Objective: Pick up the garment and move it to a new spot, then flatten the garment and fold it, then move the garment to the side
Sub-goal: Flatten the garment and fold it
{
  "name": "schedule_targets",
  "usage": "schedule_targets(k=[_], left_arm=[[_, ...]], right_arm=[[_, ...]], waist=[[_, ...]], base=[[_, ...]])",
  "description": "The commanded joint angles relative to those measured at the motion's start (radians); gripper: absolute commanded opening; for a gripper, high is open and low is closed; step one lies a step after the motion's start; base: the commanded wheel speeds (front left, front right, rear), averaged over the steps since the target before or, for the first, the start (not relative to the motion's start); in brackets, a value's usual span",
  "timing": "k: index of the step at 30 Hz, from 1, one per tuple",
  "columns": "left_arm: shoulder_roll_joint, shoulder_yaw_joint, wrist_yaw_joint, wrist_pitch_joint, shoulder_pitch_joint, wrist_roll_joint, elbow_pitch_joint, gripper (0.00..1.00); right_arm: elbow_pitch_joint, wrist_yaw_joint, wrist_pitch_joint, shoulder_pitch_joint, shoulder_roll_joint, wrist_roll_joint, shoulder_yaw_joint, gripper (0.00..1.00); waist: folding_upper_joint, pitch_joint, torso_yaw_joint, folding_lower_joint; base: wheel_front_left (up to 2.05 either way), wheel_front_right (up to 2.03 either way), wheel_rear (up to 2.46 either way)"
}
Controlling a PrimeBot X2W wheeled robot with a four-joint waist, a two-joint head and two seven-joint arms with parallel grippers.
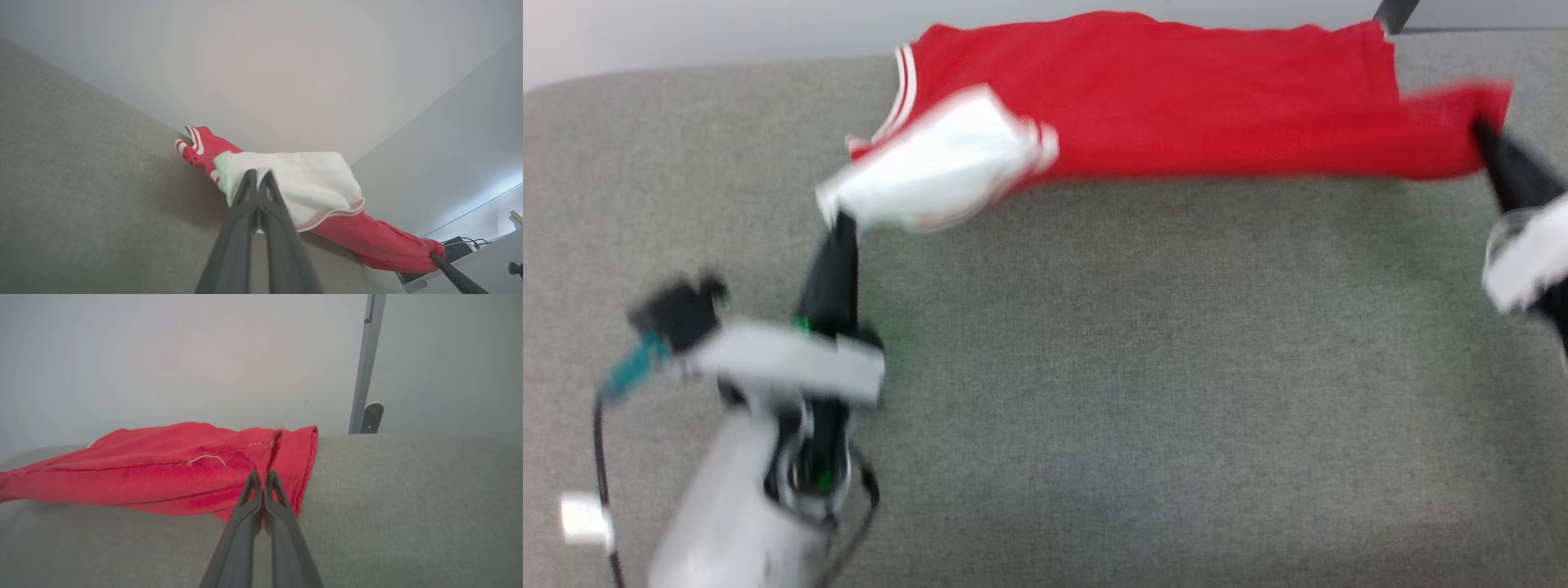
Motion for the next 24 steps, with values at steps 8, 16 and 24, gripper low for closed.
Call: schedule_targets(k=[8,16,24], left_arm=[[0.040,0.004,0.059,0.006,0.337,0.017,-0.265,0.00],[0.094,-0.003,0.162,0.028,0.554,0.053,-0.527,0.00],[0.133,-0.011,0.244,0.064,0.673,0.084,-0.721,0.00]], right_arm=[[-0.253,-0.001,0.032,0.314,-0.051,0.003,-0.069,0.00],[-0.480,-0.002,0.138,0.555,-0.023,-0.099,-0.252,0.00],[-0.722,-0.002,0.289,0.749,0.062,-0.191,-0.436,0.00]], waist=[[0.0000,-0.050,-0.029,0.0000],[0.0000,-0.052,-0.038,0.0000],[0.0000,-0.024,-0.029,0.0000]], base=[[0.00,0.00,0.00],[0.00,0.00,0.00],[0.00,0.00,0.00]])
